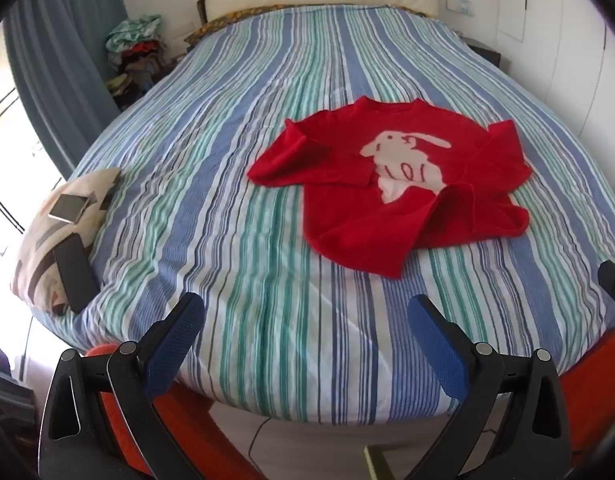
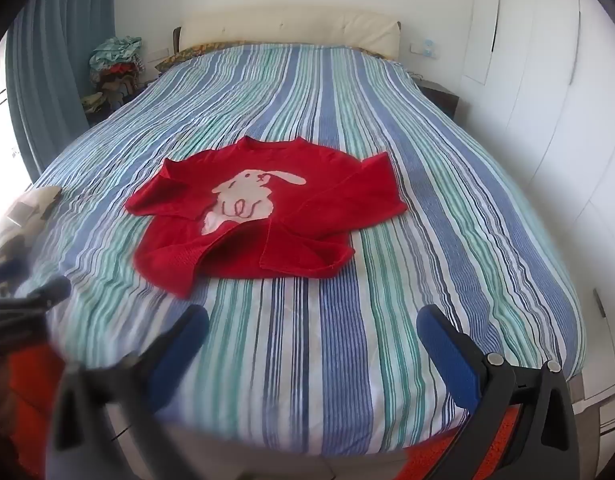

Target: Fold small clothes

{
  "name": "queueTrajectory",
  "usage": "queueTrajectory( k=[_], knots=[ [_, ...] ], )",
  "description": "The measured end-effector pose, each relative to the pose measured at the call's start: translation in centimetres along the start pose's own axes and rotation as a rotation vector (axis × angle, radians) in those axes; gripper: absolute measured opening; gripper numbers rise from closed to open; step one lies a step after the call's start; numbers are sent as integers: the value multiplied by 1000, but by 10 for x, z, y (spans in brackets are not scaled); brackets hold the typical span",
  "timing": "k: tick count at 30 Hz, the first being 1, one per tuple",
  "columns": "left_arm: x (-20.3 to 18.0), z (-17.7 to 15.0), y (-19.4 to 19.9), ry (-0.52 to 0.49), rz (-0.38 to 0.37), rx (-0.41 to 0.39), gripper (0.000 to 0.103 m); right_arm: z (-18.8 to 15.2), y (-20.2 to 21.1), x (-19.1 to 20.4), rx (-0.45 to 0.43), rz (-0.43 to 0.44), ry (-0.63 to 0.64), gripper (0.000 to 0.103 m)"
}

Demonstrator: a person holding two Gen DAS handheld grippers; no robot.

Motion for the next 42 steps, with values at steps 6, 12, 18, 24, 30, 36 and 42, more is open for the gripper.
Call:
queueTrajectory(
  k=[6,12,18,24,30,36,42],
  knots=[
    [-1,0,0,-4,-4,-2,102,0,0,1,3,-1,1,103],
    [5,-6,0,-10,-12,-1,102,0,0,2,1,2,-1,103],
    [1,-6,-5,-13,-4,15,102,-4,-1,-1,1,6,-12,103],
    [2,-7,-8,-12,-1,10,102,-4,-1,1,-4,13,-16,103],
    [1,-9,-12,-7,-14,14,102,-6,-6,-2,8,15,-36,103],
    [-4,-10,-10,-31,-30,5,102,-6,-7,-6,9,14,-49,103],
    [-7,-7,-5,-40,-47,-13,102,-5,-5,-4,2,12,-46,103]
  ],
)
Point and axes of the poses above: each gripper's, at about its wrist camera, not at the fingertips, and y roughly against the way its jaws point, x to its left, z to its top, the point moved 4 cm from there along -y, roughly the way its jaws point, and after that the axes turned 8 degrees about x, right-handed, at the moved point
